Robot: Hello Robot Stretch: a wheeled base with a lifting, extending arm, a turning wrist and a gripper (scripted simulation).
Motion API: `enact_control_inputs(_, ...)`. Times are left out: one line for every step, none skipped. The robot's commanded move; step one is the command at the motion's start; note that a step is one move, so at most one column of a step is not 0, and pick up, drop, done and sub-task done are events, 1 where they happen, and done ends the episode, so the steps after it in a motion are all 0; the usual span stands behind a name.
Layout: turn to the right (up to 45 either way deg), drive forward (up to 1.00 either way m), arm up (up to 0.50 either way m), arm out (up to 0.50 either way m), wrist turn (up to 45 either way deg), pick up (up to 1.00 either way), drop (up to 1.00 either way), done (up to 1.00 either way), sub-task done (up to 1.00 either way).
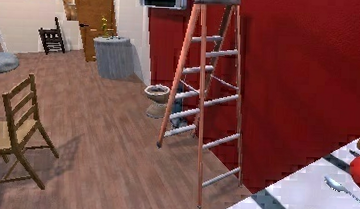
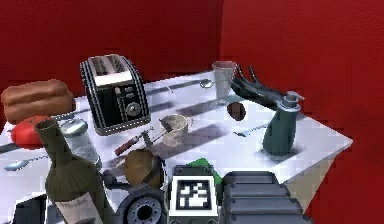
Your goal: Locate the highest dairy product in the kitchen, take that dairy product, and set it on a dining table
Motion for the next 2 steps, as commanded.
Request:
enact_control_inputs(0.0,0.00,-0.08,0.00,0.0,0.00,0.00,0.00,0.00)
enact_control_inputs(0.0,0.00,0.00,0.00,0.0,1.00,0.00,0.00,0.00)
